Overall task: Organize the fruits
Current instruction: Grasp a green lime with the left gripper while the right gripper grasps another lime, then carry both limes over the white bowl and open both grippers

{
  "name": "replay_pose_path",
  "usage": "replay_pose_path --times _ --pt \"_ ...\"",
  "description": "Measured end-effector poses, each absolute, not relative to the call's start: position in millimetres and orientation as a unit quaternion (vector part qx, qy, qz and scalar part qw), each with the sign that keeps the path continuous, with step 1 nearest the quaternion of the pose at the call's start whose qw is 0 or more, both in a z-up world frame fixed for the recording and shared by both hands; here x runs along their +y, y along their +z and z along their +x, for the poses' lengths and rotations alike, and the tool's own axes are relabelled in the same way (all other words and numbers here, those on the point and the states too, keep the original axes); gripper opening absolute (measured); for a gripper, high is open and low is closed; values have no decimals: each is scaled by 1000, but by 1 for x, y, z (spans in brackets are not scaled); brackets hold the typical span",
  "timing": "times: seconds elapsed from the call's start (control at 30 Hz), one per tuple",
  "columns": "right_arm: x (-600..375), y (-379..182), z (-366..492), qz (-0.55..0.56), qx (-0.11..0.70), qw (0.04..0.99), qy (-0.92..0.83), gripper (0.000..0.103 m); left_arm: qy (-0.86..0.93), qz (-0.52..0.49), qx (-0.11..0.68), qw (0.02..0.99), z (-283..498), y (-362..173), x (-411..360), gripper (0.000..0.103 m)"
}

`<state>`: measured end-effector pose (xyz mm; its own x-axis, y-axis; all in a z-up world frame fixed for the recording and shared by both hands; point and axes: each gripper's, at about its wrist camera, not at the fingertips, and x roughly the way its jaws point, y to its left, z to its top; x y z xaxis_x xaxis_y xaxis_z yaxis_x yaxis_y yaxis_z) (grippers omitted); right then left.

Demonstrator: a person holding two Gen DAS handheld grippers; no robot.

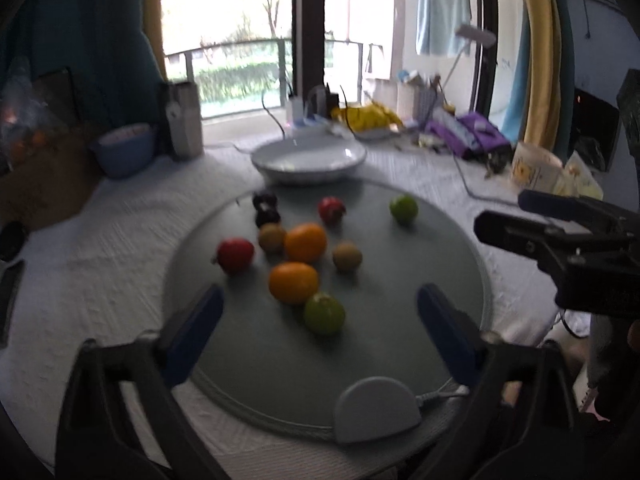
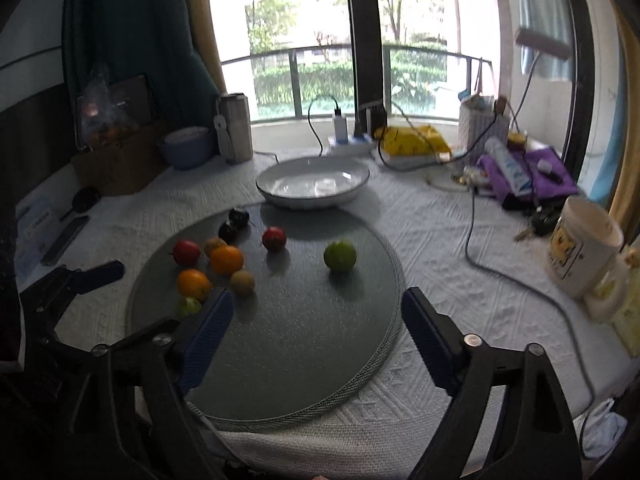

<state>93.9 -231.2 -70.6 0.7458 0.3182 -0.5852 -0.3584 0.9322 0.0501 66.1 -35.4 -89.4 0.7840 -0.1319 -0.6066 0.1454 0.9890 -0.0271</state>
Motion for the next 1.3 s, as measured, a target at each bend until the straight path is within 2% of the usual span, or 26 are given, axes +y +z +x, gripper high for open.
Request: replay_pose_path --times 0.17,0.3,0.37,0.5,0.57,1.0,1.03,1.07,1.3 --pt "-233 -85 113 -31 331 924 188 80 -69 10 363 929 85 -109 -38 60" --pt "-234 -93 130 -31 339 920 193 78 -59 12 385 921 95 -118 -38 49" --pt "-235 -97 141 -30 344 918 195 74 -57 9 396 916 100 -121 -36 40" --pt "-233 -105 160 -33 354 912 204 70 -58 7 406 912 105 -122 -36 35" --pt "-231 -110 172 -35 362 907 211 65 -63 6 409 910 107 -122 -37 29" --pt "-218 -123 210 -49 404 890 205 44 -44 -12 389 920 104 -104 -19 28" --pt "-218 -123 210 -49 405 890 206 36 -41 -13 386 922 104 -102 -17 28" --pt "-218 -123 211 -50 405 890 204 33 -39 -13 384 923 105 -101 -15 28" --pt "-214 -118 211 -52 403 888 214 33 -31 -14 366 930 114 -88 -6 28"
